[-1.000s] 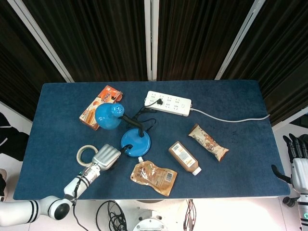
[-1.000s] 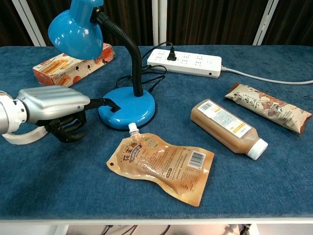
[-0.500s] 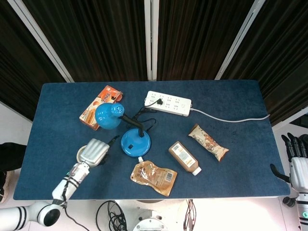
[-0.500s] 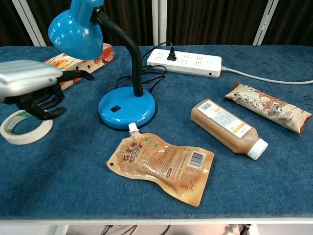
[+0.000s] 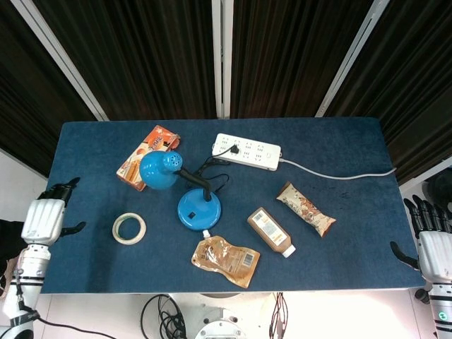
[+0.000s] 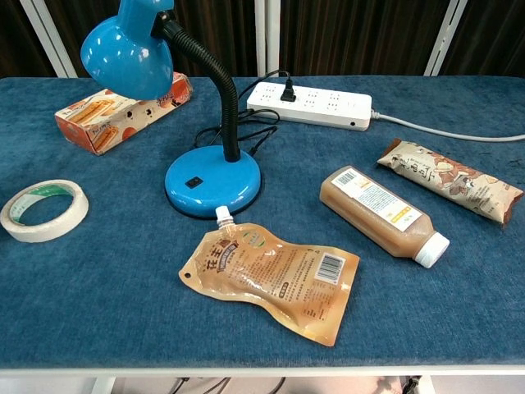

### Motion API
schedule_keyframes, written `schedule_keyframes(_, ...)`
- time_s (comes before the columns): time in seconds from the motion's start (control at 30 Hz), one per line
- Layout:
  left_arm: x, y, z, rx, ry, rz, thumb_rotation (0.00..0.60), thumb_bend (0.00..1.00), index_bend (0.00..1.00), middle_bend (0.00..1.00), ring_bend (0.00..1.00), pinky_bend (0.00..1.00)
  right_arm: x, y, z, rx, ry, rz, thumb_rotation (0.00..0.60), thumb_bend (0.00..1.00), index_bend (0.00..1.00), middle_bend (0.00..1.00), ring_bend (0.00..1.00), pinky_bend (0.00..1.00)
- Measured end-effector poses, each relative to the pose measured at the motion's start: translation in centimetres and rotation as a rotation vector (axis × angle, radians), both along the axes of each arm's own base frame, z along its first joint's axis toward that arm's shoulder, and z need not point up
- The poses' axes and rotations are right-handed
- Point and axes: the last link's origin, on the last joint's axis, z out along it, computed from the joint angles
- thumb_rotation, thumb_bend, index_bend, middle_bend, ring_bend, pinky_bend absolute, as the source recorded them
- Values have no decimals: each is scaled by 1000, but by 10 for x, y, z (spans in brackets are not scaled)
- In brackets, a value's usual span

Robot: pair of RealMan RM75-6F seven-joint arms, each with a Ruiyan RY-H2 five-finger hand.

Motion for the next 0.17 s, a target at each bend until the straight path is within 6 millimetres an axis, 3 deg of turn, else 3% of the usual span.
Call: schedule_keyframes(0.17, -16, -4, 14, 51, -17, -86, 600, 0, 53, 0, 0, 88, 4, 0, 1, 12, 39, 6, 600, 195, 0, 0, 0, 0)
